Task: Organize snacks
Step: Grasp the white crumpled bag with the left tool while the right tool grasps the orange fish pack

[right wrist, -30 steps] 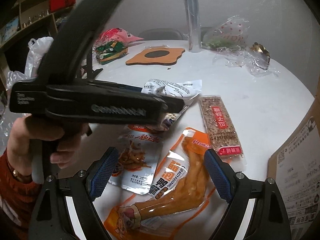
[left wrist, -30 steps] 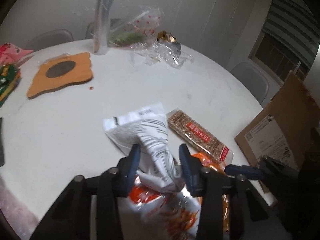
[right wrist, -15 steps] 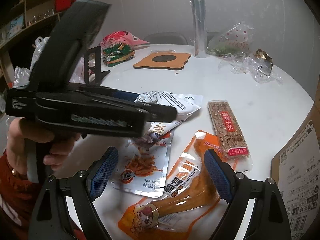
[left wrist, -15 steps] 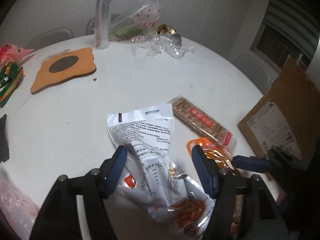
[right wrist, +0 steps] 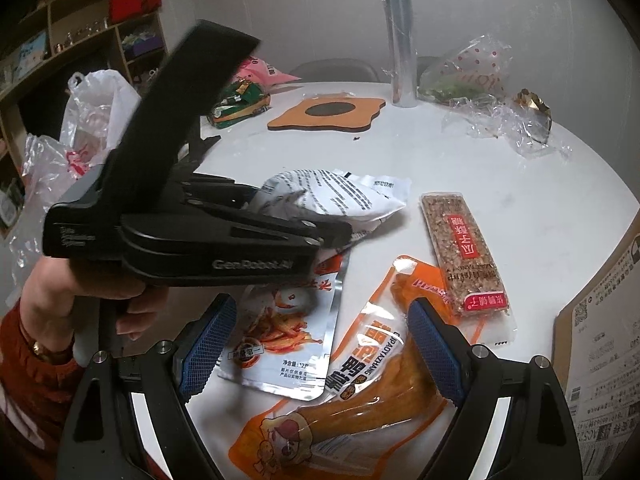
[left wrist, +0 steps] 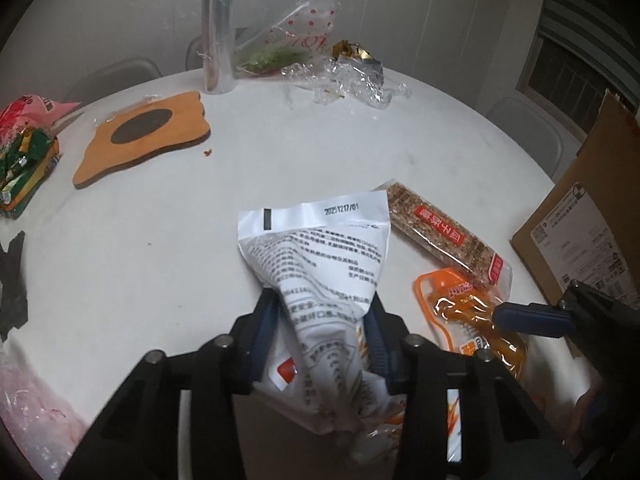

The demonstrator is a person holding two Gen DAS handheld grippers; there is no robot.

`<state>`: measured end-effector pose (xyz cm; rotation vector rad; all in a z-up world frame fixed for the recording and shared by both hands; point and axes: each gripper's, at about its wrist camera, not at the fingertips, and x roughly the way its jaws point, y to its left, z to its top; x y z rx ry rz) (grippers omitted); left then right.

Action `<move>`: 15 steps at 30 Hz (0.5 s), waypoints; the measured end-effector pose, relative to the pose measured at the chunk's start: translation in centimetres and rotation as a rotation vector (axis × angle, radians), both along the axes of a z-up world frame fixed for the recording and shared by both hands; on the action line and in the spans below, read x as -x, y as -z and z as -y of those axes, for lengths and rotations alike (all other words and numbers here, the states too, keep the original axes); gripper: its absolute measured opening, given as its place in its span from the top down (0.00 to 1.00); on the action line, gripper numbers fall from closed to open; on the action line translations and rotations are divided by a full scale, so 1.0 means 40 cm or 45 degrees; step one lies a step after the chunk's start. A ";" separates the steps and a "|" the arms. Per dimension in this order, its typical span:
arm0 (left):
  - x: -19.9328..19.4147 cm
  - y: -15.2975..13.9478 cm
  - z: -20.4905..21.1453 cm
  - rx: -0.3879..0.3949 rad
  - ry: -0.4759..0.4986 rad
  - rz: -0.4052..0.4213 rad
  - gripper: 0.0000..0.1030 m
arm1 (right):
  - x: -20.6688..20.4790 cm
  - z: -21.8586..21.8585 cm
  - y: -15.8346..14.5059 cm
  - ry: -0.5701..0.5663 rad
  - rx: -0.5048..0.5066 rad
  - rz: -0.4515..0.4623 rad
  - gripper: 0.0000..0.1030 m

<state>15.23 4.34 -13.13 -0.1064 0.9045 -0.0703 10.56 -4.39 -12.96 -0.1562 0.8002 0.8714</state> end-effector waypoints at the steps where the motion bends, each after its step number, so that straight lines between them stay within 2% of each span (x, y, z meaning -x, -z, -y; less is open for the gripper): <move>1: 0.005 -0.002 -0.004 0.001 -0.001 0.003 0.65 | -0.001 -0.001 0.000 0.000 -0.001 -0.002 0.16; 8: 0.085 -0.037 -0.058 0.021 -0.081 0.072 0.67 | 0.013 -0.018 -0.016 -0.025 0.004 0.015 0.16; 15: 0.159 -0.031 -0.090 0.026 -0.128 0.087 0.67 | 0.029 -0.083 0.001 -0.079 0.067 0.018 0.17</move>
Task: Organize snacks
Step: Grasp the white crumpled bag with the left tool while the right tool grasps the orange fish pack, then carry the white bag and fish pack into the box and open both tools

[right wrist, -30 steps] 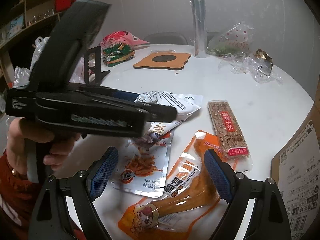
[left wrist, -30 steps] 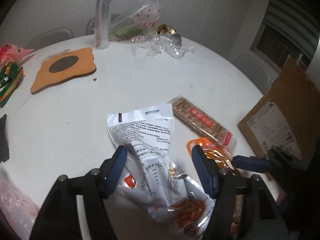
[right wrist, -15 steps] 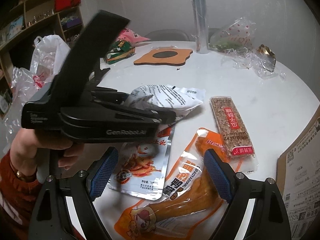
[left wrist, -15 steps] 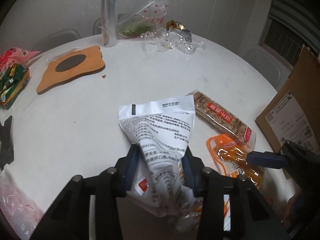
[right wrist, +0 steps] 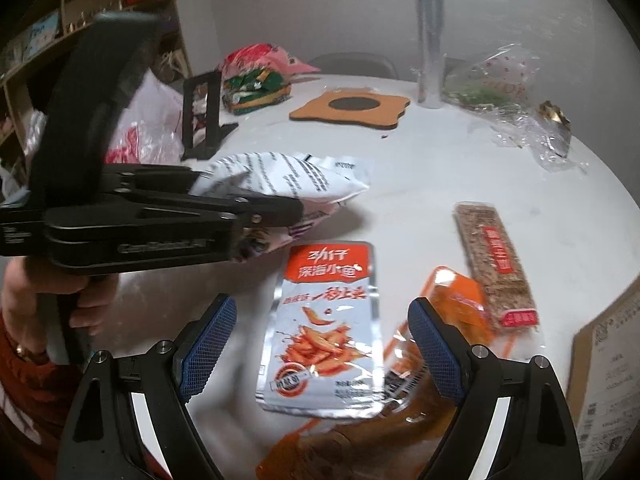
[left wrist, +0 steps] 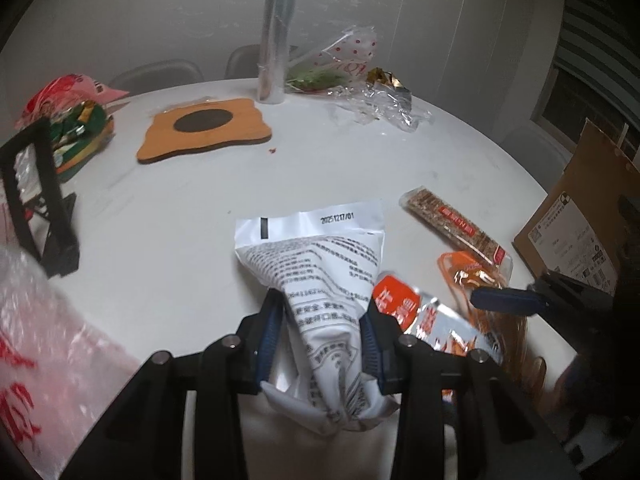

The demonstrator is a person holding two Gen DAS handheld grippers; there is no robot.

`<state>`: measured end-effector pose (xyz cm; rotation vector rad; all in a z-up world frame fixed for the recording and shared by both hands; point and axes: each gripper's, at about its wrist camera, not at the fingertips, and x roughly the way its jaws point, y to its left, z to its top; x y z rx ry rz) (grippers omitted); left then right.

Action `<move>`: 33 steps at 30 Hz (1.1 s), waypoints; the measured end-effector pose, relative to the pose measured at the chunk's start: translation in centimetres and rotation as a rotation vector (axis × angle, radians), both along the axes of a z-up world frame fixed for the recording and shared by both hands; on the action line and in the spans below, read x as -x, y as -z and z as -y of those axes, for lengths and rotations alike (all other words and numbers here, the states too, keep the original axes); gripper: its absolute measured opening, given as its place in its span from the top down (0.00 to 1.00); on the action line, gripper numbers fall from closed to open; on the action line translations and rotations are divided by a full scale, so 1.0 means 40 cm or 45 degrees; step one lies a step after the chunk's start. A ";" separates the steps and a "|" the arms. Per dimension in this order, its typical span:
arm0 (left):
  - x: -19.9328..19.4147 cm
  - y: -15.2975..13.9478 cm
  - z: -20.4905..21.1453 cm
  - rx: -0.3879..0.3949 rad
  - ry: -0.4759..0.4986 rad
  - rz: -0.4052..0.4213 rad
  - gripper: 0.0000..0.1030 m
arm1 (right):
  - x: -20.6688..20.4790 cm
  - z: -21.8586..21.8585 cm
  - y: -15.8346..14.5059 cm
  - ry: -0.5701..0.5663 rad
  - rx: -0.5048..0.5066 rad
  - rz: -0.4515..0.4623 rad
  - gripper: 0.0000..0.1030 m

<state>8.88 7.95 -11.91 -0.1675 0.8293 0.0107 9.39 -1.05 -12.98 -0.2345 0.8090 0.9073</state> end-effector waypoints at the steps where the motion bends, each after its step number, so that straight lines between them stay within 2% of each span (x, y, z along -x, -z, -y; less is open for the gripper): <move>1: 0.004 0.002 -0.002 0.004 0.002 0.001 0.67 | 0.001 -0.006 0.005 -0.002 0.011 0.000 0.17; 5: 0.019 0.011 -0.008 0.021 0.006 0.001 0.67 | 0.004 -0.029 0.028 0.005 0.059 0.004 0.17; 8: 0.025 0.015 -0.013 0.030 0.004 0.001 0.67 | 0.011 -0.048 0.037 0.003 0.106 0.043 0.20; 12: 0.029 0.019 -0.017 0.037 0.007 0.005 0.67 | 0.005 -0.066 0.047 -0.002 0.141 0.035 0.27; 15: 0.030 0.018 -0.023 0.054 -0.002 0.010 0.67 | 0.002 -0.068 0.046 0.006 0.151 0.047 0.37; 23: 0.039 0.008 -0.031 0.059 -0.016 0.036 0.67 | 0.002 -0.066 0.040 0.035 0.170 0.043 0.37; 33: 0.057 -0.039 -0.014 0.065 -0.003 0.107 0.67 | 0.024 -0.035 -0.006 0.083 0.161 0.112 0.37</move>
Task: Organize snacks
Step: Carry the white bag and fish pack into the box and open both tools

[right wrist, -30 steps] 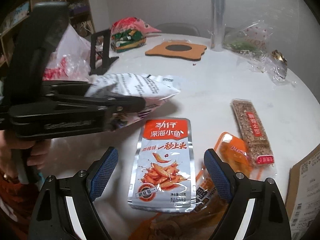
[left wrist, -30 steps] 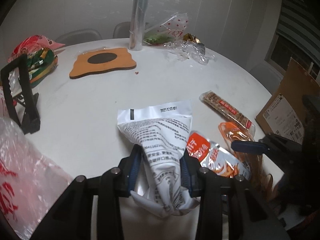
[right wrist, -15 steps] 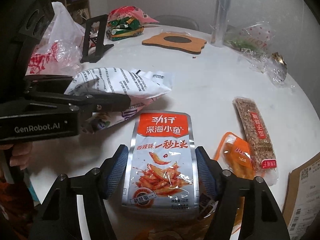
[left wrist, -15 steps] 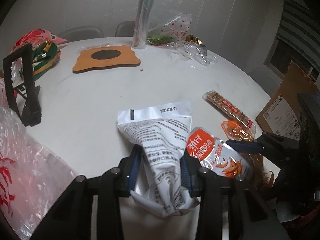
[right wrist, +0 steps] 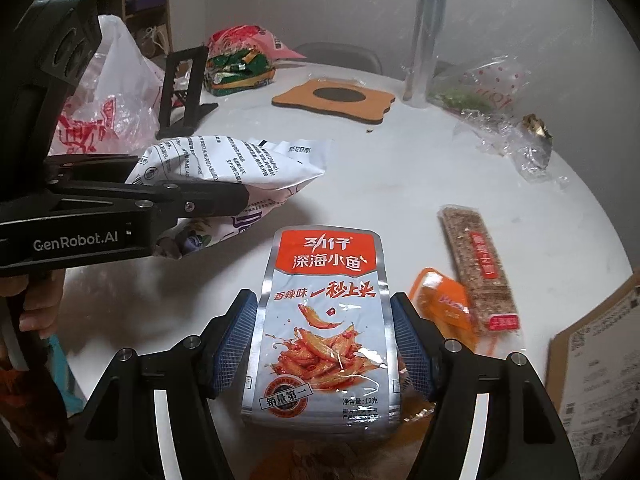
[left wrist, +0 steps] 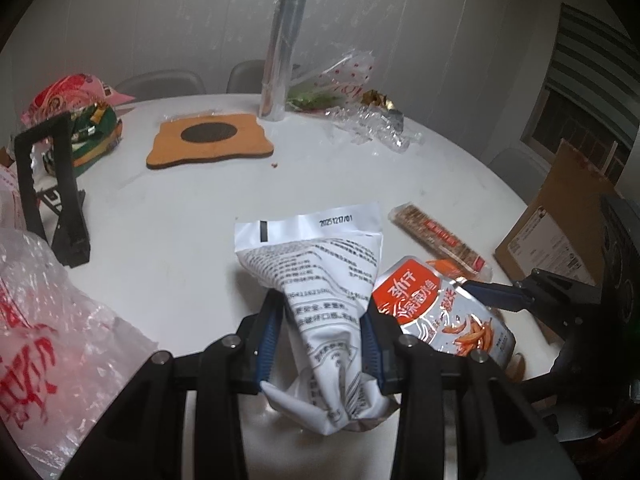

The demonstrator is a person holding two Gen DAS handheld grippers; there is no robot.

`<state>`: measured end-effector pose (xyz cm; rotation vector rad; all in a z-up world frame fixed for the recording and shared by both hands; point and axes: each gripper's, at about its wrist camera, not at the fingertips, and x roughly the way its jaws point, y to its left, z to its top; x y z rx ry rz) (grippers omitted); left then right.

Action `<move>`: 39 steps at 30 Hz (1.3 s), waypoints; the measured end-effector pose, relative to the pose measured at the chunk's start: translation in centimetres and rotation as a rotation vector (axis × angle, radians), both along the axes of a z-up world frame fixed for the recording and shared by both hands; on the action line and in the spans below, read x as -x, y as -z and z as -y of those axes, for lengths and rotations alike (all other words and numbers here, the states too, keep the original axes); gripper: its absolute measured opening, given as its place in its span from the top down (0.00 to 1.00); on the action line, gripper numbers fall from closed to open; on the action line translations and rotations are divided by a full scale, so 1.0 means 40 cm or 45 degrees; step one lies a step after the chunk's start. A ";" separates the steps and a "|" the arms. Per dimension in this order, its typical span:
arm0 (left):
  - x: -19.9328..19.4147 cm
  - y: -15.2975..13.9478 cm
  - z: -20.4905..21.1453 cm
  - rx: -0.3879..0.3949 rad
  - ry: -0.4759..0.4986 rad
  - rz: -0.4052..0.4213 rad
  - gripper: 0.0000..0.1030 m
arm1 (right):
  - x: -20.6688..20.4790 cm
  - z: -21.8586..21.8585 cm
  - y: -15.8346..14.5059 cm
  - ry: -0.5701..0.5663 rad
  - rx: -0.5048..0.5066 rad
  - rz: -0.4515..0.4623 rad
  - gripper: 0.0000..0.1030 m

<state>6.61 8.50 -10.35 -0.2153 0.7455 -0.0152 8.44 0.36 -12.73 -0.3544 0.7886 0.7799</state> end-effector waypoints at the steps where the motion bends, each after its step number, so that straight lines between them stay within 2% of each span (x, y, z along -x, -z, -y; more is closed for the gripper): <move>1: 0.002 -0.006 0.002 0.002 0.003 0.008 0.67 | 0.002 0.006 -0.007 0.009 -0.001 0.012 0.37; 7: 0.013 -0.094 0.037 -0.022 0.040 0.101 0.67 | 0.018 0.058 -0.078 0.057 -0.056 0.086 0.37; 16: 0.018 -0.276 0.125 -0.073 0.122 0.280 0.67 | 0.069 0.173 -0.261 0.136 -0.179 0.294 0.37; 22: 0.001 -0.363 0.208 -0.104 0.202 0.346 0.67 | 0.097 0.269 -0.373 0.203 -0.239 0.411 0.37; 30: -0.058 -0.414 0.381 -0.134 0.410 0.346 0.67 | 0.096 0.445 -0.451 0.359 -0.300 0.466 0.37; 39: -0.131 -0.413 0.588 -0.148 0.642 0.266 0.67 | 0.079 0.647 -0.466 0.527 -0.298 0.461 0.37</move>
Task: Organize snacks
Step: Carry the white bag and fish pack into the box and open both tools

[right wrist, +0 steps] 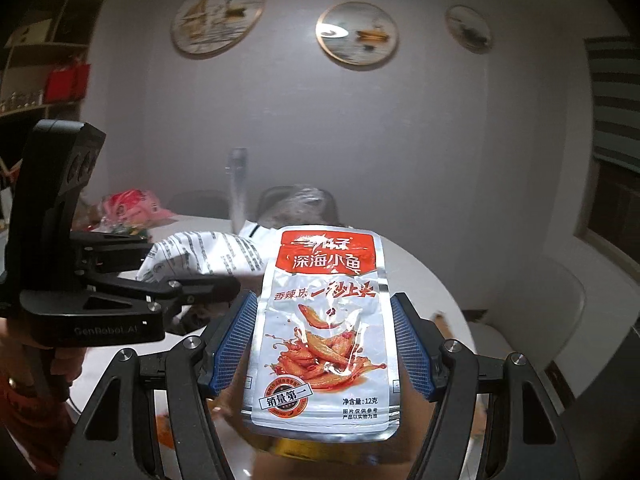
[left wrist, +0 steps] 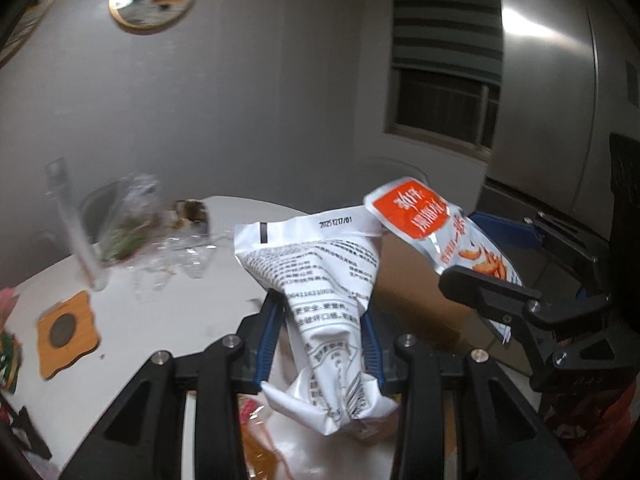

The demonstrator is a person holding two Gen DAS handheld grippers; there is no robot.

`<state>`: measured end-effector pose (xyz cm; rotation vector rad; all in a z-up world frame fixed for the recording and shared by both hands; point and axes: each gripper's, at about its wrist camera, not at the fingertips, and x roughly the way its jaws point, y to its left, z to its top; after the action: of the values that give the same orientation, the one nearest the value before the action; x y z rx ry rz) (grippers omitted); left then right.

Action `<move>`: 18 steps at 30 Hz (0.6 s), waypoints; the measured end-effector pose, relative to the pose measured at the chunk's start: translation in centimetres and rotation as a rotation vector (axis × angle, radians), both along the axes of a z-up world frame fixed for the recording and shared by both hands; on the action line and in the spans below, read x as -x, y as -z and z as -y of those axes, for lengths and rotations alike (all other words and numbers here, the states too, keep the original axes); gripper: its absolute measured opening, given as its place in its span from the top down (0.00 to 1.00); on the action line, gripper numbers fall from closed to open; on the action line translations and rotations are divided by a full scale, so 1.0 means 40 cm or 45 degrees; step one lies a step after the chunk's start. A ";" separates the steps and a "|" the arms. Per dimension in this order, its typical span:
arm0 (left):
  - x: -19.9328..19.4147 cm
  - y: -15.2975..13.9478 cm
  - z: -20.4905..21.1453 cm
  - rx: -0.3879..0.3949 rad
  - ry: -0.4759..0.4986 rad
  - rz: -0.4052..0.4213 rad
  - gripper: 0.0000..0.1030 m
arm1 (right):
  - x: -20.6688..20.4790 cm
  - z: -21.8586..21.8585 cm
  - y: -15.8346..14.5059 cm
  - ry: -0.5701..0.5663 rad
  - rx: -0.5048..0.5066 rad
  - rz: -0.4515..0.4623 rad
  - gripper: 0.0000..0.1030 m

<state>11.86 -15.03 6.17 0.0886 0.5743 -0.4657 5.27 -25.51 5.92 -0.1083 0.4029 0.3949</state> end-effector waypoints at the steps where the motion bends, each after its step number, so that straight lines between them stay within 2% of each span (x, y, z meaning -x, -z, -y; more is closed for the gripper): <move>1: -0.010 0.005 0.023 -0.005 0.028 -0.024 0.67 | -0.004 0.023 0.002 0.011 -0.007 -0.013 0.37; 5: -0.035 0.025 0.089 -0.045 0.102 -0.101 0.67 | -0.032 0.078 0.012 0.030 -0.033 -0.057 0.37; 9: -0.054 0.043 0.131 -0.099 0.156 -0.162 0.67 | -0.072 0.126 0.028 -0.022 -0.082 -0.145 0.37; 18: -0.085 0.102 0.194 -0.217 0.232 -0.280 0.65 | -0.171 0.129 0.090 -0.137 -0.107 -0.341 0.37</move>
<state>15.24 -22.80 2.11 0.2563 0.8263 -0.6074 12.11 -30.68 2.32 0.0055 0.6458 0.5345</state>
